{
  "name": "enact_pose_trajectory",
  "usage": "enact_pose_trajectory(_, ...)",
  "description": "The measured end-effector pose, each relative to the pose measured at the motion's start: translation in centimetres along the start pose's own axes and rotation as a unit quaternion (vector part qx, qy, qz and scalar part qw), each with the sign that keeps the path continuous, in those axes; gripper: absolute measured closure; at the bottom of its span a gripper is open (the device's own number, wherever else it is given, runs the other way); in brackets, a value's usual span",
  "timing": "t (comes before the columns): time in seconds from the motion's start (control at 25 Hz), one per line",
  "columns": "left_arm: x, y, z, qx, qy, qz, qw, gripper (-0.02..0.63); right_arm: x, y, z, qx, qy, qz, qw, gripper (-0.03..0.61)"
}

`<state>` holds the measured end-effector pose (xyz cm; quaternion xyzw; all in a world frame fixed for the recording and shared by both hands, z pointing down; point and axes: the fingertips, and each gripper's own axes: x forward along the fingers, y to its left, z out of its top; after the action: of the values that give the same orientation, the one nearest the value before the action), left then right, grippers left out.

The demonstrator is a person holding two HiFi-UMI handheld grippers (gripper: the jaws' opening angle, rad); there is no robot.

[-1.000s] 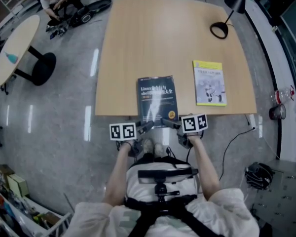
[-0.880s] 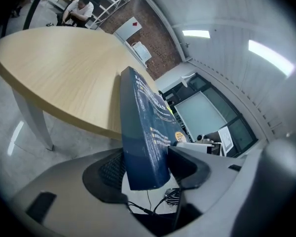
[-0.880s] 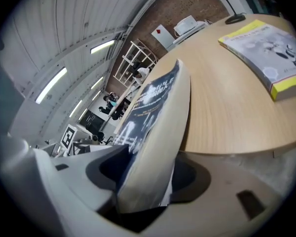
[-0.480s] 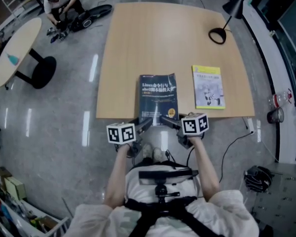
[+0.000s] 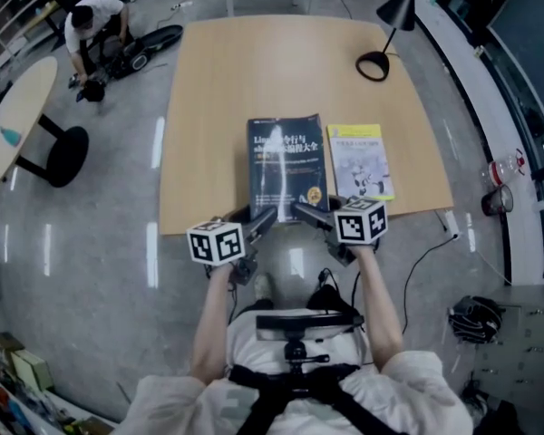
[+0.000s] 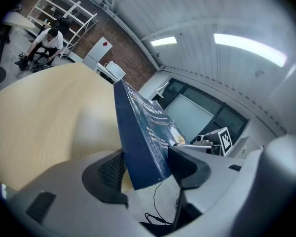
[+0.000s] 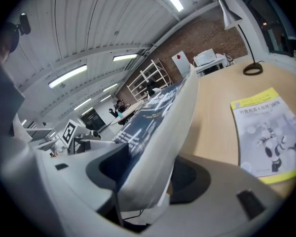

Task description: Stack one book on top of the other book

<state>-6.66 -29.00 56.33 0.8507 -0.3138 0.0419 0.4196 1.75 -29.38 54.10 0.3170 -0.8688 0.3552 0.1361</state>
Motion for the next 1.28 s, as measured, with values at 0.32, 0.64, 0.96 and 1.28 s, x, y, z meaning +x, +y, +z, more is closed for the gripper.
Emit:
enact_pose_trajectory(0.32, 11.1, -6.3, -2.2, 0.003, 0.005, 0.008, 1.0000, 0.353, -8.7, -9.7, -0.6, 0.011, -0.001, 0.006, 1.000, 0.324)
enact_pose_trajectory(0.64, 20.5, -11.0, -3.9, -0.026, -0.007, 0.034, 0.9991, 0.353, -15.3, -18.1, -0.2, 0.008, 0.036, 0.031, 0.999, 0.324)
enact_pose_trajectory(0.96, 24.2, -11.3, -4.5, -0.029, 0.027, 0.054, 0.9977, 0.353, -16.4, -21.7, -0.6, 0.034, 0.038, 0.039, 0.998, 0.324)
enact_pose_trajectory(1.28, 26.1, -9.3, -6.2, -0.059, 0.053, 0.065, 0.9947, 0.353, -15.2, -24.1, -2.1, 0.038, 0.070, 0.025, 0.997, 0.324)
